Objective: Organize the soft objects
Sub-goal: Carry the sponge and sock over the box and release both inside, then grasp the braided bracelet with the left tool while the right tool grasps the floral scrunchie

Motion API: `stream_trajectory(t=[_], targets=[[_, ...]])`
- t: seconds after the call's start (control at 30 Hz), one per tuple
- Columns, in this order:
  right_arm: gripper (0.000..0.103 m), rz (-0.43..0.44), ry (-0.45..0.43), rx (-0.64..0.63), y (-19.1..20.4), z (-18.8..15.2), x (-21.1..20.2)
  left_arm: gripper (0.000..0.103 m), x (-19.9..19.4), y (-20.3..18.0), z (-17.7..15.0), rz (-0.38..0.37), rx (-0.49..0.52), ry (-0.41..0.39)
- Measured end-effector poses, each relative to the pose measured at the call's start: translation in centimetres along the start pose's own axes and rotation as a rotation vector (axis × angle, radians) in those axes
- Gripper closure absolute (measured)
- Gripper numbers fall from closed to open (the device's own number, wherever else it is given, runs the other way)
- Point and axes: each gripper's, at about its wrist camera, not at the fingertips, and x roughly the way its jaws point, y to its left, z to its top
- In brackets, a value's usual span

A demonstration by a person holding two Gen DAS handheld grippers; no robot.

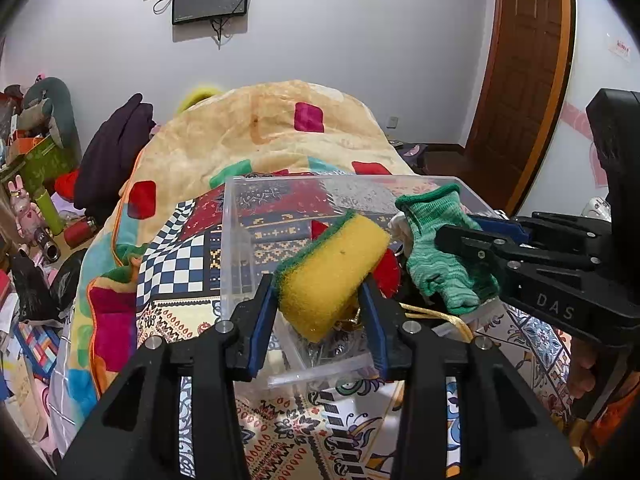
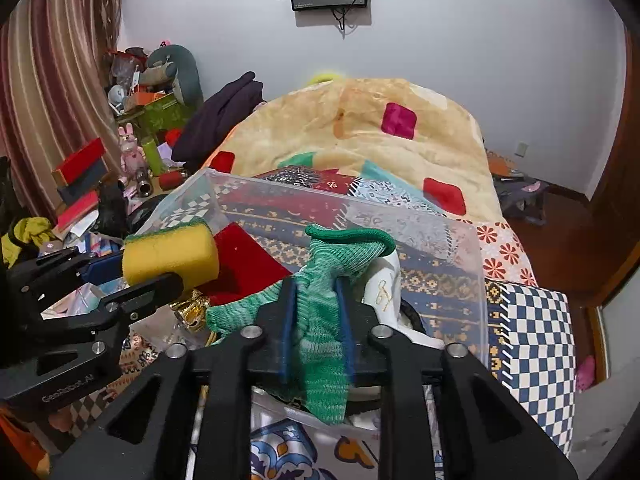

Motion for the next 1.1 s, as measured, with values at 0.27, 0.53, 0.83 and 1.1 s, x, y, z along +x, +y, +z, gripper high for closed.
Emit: stream_trajectory(t=[0.27,0.53,0.83,1.1], targets=[[0.057,-0.003,-0.026,0.003,-0.1,0.1,-2.0,0.042,-2.1,-0.3,0.2,-0.046,0.000,-0.026],[0.022,-0.050,-0.124,-0.010,0.1,-0.6,-7.0,0.020,-6.5,-1.1,-0.4,-0.048,0.037,-0.099],[0.014,-0.050,-0.075,0.009,-0.7,-4.5,-9.3,0.004,-9.9,-1.7,-3.2,-0.042,0.062,-0.099],[0.014,-0.022,0.065,0.051,-1.0,-9.2,-8.7,0.003,-9.9,-1.9,-7.9,-0.074,0.036,0.021]])
